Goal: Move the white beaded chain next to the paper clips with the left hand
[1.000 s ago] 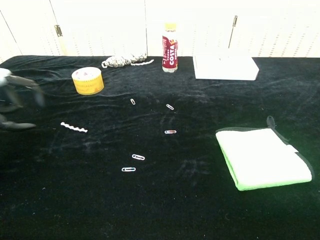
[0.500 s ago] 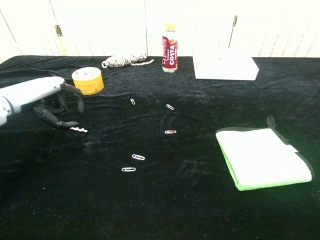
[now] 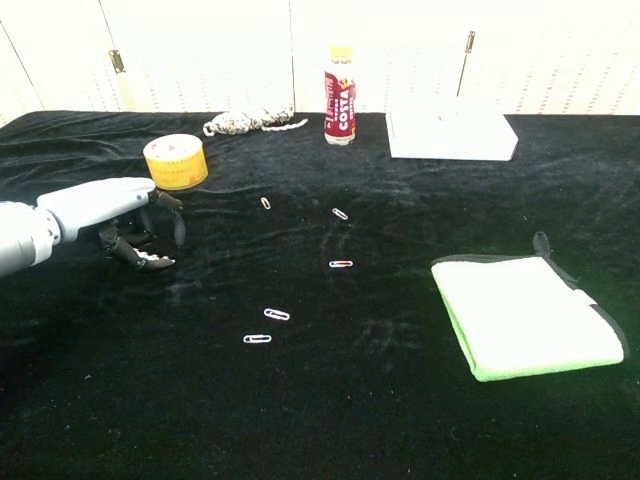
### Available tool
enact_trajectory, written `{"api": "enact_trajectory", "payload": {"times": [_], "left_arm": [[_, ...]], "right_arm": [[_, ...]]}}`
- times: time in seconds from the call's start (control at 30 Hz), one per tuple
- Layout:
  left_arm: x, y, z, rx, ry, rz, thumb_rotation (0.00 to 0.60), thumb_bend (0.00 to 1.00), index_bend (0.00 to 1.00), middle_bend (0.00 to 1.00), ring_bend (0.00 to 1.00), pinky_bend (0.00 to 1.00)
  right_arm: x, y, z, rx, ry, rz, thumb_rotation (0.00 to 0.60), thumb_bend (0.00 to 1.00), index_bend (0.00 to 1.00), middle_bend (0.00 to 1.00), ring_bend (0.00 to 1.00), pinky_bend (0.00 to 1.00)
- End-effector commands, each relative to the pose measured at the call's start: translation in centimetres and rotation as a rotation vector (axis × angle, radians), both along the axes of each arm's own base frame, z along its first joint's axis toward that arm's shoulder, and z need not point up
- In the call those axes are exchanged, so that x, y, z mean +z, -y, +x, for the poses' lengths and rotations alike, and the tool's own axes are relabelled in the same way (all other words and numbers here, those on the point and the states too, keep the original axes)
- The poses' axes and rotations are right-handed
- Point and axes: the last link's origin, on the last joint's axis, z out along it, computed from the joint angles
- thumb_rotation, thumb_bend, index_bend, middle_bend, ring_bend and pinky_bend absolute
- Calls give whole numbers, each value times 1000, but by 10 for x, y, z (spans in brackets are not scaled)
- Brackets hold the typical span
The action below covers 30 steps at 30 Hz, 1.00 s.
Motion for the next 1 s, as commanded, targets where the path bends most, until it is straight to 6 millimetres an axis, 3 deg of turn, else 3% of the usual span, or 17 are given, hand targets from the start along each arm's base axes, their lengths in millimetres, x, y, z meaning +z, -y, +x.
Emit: {"api": "enact_trajectory", "payload": {"times": [0.03,1.0], "left_arm": [[-3,-1,-4,8,-6,-16,600,396,506,1000,1000,1000],[-1,-11,-15,48,-21,-27,600,427,528,1000,1000,1000]], "right_arm": [[0,0,0,-4,0,-5,600,9,0,0,0,0],[-3,6,-2,-38,-5,15,600,9,0,0,0,0]]}}
